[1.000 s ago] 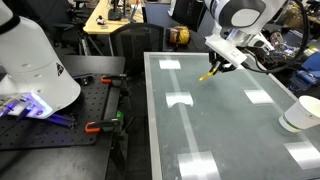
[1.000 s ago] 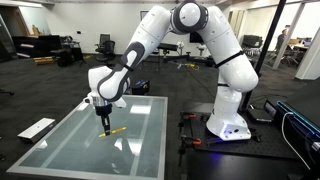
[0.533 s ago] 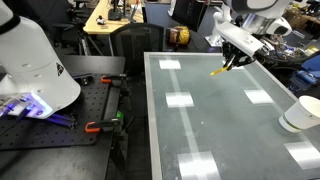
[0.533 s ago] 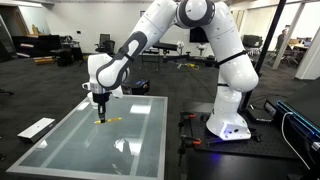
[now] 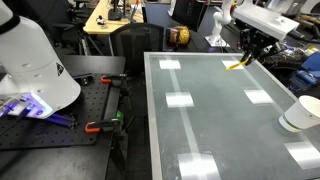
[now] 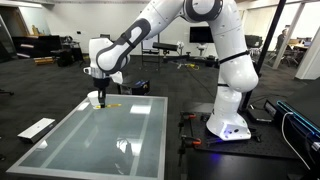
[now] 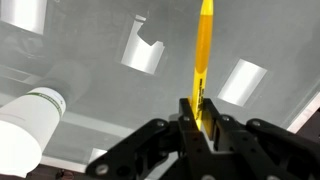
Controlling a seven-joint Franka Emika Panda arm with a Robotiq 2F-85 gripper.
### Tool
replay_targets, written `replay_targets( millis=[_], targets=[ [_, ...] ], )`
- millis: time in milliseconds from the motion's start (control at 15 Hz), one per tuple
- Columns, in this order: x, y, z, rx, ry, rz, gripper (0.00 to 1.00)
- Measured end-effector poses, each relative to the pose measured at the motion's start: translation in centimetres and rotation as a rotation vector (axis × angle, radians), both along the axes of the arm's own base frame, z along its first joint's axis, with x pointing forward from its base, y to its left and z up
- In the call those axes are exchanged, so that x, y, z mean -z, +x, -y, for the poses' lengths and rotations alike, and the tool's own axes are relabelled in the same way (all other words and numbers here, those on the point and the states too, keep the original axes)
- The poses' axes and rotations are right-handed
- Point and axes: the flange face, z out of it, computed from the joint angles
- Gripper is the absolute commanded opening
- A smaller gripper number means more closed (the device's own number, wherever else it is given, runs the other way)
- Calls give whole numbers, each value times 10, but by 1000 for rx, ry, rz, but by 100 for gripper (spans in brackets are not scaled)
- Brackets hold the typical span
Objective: Put the pen in the cup
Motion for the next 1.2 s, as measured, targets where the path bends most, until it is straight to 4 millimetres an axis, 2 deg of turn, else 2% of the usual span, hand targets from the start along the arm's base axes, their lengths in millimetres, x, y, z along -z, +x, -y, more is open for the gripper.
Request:
replay_targets(
  millis=[333,400,800,1200],
  targets=[
    [8,-1,-2,-2,1,-11,16],
    [8,-1,-1,-2,1,-12,4],
    [3,4,-1,14,-26,44,4],
    [-14,17,-2,141,-202,235,4]
  ],
)
